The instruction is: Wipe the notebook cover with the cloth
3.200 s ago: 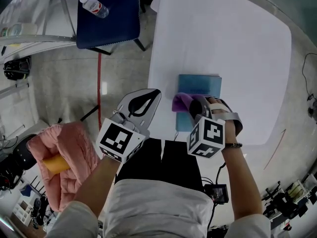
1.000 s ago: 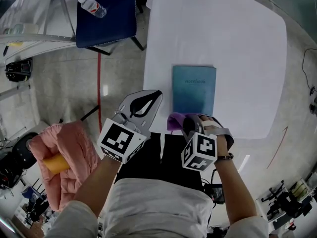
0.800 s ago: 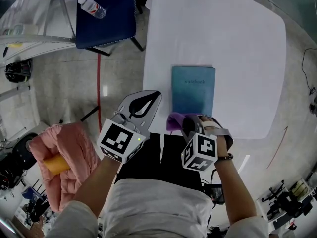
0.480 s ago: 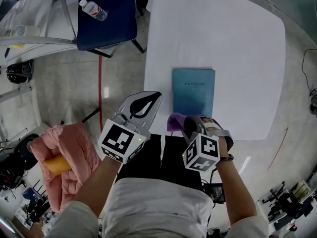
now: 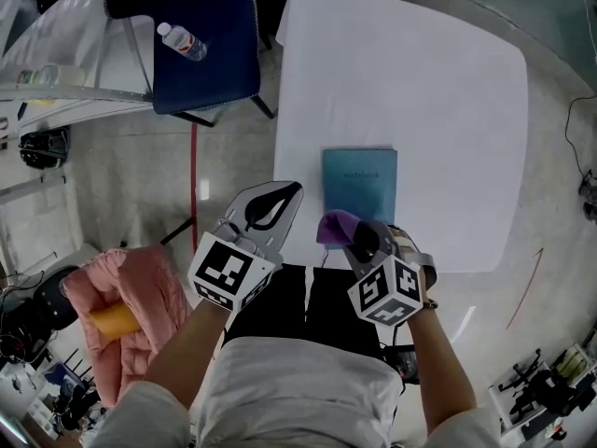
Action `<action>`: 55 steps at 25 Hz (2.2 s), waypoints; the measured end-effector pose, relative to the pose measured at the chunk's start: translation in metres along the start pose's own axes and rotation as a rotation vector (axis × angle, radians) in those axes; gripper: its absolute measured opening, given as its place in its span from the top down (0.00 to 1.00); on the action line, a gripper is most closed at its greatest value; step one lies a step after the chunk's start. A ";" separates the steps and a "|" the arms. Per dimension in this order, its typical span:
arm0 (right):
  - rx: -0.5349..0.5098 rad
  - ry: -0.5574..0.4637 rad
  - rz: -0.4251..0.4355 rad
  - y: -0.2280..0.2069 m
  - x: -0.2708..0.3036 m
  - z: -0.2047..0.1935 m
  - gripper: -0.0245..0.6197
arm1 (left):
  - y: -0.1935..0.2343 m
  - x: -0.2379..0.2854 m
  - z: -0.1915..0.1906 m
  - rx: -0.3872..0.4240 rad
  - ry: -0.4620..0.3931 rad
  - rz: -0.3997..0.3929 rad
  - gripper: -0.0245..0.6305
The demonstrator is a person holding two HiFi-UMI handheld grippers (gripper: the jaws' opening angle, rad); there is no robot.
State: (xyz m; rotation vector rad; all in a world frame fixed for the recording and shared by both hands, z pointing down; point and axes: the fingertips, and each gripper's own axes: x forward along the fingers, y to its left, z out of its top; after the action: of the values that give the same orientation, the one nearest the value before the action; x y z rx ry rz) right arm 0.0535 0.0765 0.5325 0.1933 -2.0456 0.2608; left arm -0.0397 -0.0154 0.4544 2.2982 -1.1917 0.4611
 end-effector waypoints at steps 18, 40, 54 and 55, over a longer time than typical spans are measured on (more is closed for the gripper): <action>0.306 -0.335 -0.156 -0.060 -0.084 0.056 0.79 | -0.018 -0.007 0.055 0.066 -0.018 -0.038 0.96; 0.491 -0.614 -0.216 -0.068 -0.186 0.101 0.79 | -0.046 -0.050 0.123 0.056 -0.117 -0.060 0.96; 0.490 -0.687 -0.206 -0.061 -0.218 0.127 0.79 | -0.061 -0.068 0.143 0.088 -0.146 -0.073 0.96; 0.490 -0.689 -0.203 -0.059 -0.218 0.128 0.79 | -0.062 -0.070 0.144 0.093 -0.149 -0.072 0.96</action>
State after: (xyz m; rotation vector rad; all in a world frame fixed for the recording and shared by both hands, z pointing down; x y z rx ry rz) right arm 0.0611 -0.0091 0.2871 0.8912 -2.5768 0.6329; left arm -0.0182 -0.0230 0.2843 2.4831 -1.1739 0.3298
